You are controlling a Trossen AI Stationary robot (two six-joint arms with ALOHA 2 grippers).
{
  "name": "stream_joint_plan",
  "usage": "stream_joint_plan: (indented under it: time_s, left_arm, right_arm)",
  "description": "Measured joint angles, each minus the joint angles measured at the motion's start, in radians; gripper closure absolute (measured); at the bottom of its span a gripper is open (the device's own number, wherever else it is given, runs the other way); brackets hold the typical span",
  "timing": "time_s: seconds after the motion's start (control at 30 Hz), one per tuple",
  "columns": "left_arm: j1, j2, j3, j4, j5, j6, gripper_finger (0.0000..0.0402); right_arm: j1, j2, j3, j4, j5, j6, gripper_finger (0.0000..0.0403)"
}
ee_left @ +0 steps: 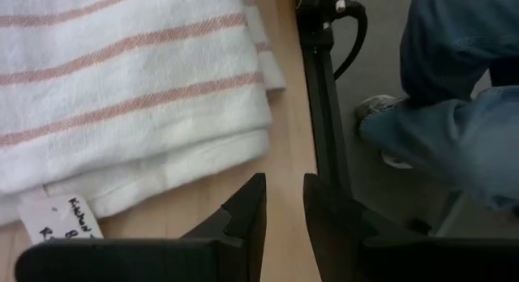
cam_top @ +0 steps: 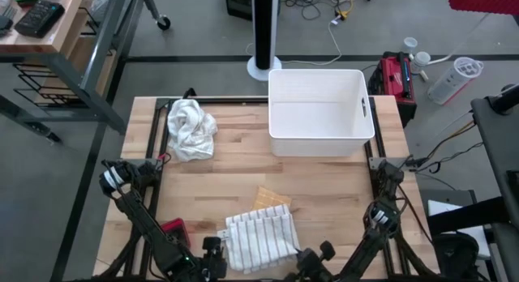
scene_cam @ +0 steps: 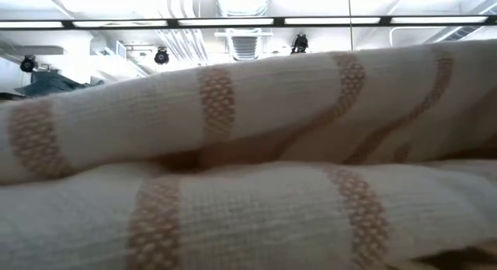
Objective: Fold towel
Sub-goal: Fold the white kitchen towel
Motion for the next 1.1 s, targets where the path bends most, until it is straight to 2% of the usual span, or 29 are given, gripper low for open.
stream_joint_plan:
  time_s: [0.1,0.23,0.43,0.6,0.73,0.83,0.93,1.0,1.1]
  left_arm:
    - [0.000,0.000,0.000,0.007,0.000,-0.014,0.0326]
    - [-0.003,0.000,0.000,0.010,-0.001,-0.020,0.0326]
    - [-0.003,0.000,0.000,0.022,-0.045,-0.014,0.0326]
    - [0.000,0.000,0.000,0.046,-0.070,0.010,0.0326]
    - [0.002,0.000,0.000,0.106,-0.133,0.074,0.0326]
    - [0.016,0.000,0.001,0.162,-0.203,0.164,0.0326]
    - [0.050,0.000,0.000,0.177,-0.227,0.216,0.0326]
    - [0.077,0.000,-0.008,0.187,-0.227,0.220,0.0326]
    - [0.115,0.000,-0.030,0.240,-0.192,0.245,0.0326]
  right_arm:
    - [0.007,0.000,0.000,-0.003,-0.002,0.035,0.0403]
    - [0.011,0.000,0.000,0.006,-0.121,-0.129,0.0395]
    - [0.000,0.000,0.014,0.057,-0.173,-0.259,0.0336]
    - [-0.019,-0.001,0.031,0.018,-0.375,-0.296,0.0270]
    - [-0.022,-0.002,0.042,-0.017,-0.523,-0.336,0.0227]
    - [-0.017,-0.002,0.068,-0.045,-0.554,-0.337,0.0205]
    - [-0.007,-0.002,0.109,-0.089,-0.566,-0.322,0.0189]
    - [0.001,-0.002,0.140,-0.107,-0.530,-0.303,0.0181]
    - [0.017,-0.002,0.182,-0.132,-0.421,-0.300,0.0171]
